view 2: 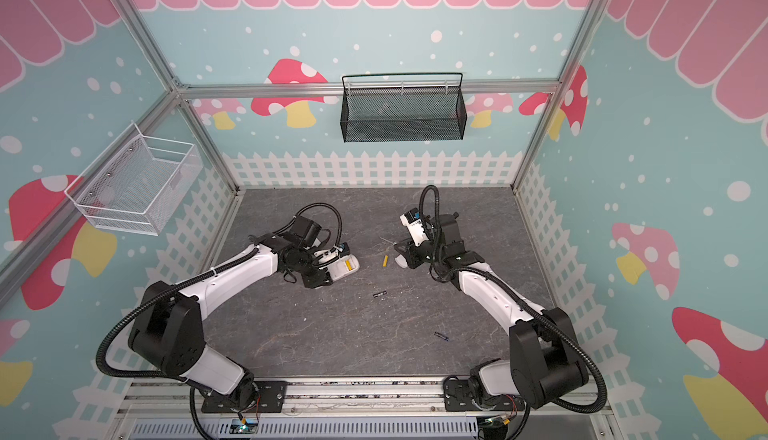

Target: Unload the batteries from the remote control

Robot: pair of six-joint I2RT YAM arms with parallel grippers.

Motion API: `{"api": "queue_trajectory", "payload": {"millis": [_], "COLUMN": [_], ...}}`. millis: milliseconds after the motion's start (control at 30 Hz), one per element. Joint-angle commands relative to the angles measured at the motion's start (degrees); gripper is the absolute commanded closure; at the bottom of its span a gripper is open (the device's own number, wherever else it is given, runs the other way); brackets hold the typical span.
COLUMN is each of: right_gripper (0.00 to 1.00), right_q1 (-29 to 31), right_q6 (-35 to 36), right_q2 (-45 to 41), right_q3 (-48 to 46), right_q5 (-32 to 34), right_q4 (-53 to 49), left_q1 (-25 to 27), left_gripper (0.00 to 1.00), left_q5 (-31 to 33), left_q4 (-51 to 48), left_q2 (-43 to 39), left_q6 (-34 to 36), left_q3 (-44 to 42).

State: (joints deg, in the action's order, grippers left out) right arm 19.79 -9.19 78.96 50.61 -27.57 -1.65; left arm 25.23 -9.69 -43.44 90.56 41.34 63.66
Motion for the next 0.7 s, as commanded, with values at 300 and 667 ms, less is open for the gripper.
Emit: {"api": "queue_trajectory", "payload": {"millis": [300,667], "right_gripper": [1.0,1.0], "right_q1": [-1.1,-1.1], "right_q6": [-2.2,-1.7], "right_q2": [1.0,-0.7], "right_q3": [-2.9,-5.2], "right_q5": [-3.8,-4.2], "right_q4": [0.8,1.6], "left_q1": [0.1,0.3], "left_gripper": [0.95,0.55], "left_q5": [-2.4,0.5], "left_q4": [0.9,1.3], "left_q2": [1.4,2.9], "left_q6": [-1.6,-1.5], "left_q3": [-6.0,-5.3]}}
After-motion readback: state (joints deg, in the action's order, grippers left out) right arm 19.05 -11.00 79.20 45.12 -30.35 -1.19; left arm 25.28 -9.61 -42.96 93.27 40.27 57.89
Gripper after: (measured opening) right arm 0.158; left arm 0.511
